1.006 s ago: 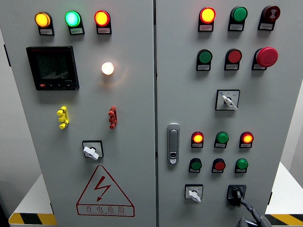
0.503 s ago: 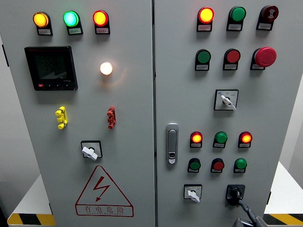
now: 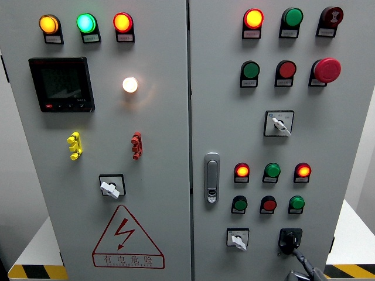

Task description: Trip black knob to open circuit

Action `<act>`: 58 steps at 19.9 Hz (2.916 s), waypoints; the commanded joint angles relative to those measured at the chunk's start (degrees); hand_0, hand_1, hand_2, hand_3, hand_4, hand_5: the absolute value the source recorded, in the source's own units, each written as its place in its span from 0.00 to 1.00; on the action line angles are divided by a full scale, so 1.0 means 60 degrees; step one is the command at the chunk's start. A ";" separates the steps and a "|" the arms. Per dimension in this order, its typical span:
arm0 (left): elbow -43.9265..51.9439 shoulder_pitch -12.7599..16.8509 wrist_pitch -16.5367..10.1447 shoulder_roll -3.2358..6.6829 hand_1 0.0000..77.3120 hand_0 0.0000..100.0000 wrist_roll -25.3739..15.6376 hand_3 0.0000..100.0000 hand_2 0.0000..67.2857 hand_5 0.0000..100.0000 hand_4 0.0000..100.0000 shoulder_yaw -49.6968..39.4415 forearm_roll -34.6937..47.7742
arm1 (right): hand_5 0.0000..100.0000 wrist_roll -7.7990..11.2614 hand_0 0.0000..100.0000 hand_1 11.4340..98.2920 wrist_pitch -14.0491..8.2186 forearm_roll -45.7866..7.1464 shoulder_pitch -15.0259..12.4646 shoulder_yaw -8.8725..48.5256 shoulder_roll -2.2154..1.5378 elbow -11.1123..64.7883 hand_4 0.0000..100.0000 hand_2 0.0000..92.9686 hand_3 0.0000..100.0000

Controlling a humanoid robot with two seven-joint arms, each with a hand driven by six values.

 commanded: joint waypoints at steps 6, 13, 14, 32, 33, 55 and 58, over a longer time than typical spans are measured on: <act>0.0000 -0.0001 0.0000 0.0000 0.00 0.00 0.0000 0.26 0.29 0.09 0.10 0.0000 0.0000 | 0.99 -0.0044 1.00 0.84 0.0008 0.0000 0.0013 -0.0019 0.0009 0.0017 0.97 0.00 0.84; 0.0000 -0.0001 0.0000 0.0000 0.00 0.00 0.0000 0.26 0.29 0.09 0.10 0.0000 0.0000 | 1.00 -0.0058 1.00 0.83 0.0008 0.0000 0.0014 -0.0078 0.0009 0.0120 0.97 0.00 0.84; 0.0000 -0.0016 0.0000 0.0000 0.00 0.00 0.0000 0.26 0.29 0.09 0.10 0.0000 0.0000 | 1.00 -0.0058 1.00 0.83 0.0008 0.0000 0.0014 -0.0078 0.0009 0.0120 0.97 0.00 0.84; 0.0000 -0.0001 0.0000 0.0000 0.00 0.00 0.0000 0.26 0.29 0.09 0.10 0.0000 0.0000 | 1.00 -0.0029 1.00 0.80 -0.0152 0.0117 -0.0147 0.0552 -0.0489 0.0149 0.97 0.00 0.83; 0.0000 -0.0001 0.0000 0.0000 0.00 0.00 0.0000 0.26 0.29 0.09 0.10 0.0000 0.0000 | 1.00 -0.0029 1.00 0.79 -0.0298 0.0117 -0.0191 0.0552 -0.0489 0.0207 0.96 0.00 0.83; 0.0000 -0.0001 0.0000 0.0000 0.00 0.00 0.0000 0.26 0.29 0.09 0.10 0.0000 0.0000 | 0.32 -0.0234 1.00 0.32 -0.0622 0.0132 -0.1816 0.0289 0.0009 0.1687 0.07 0.00 0.10; 0.0000 -0.0001 0.0000 0.0000 0.00 0.00 0.0000 0.26 0.29 0.09 0.10 0.0000 0.0000 | 0.32 -0.0220 1.00 0.30 -0.0636 0.0132 -0.2051 0.0274 -0.0006 0.1891 0.07 0.00 0.11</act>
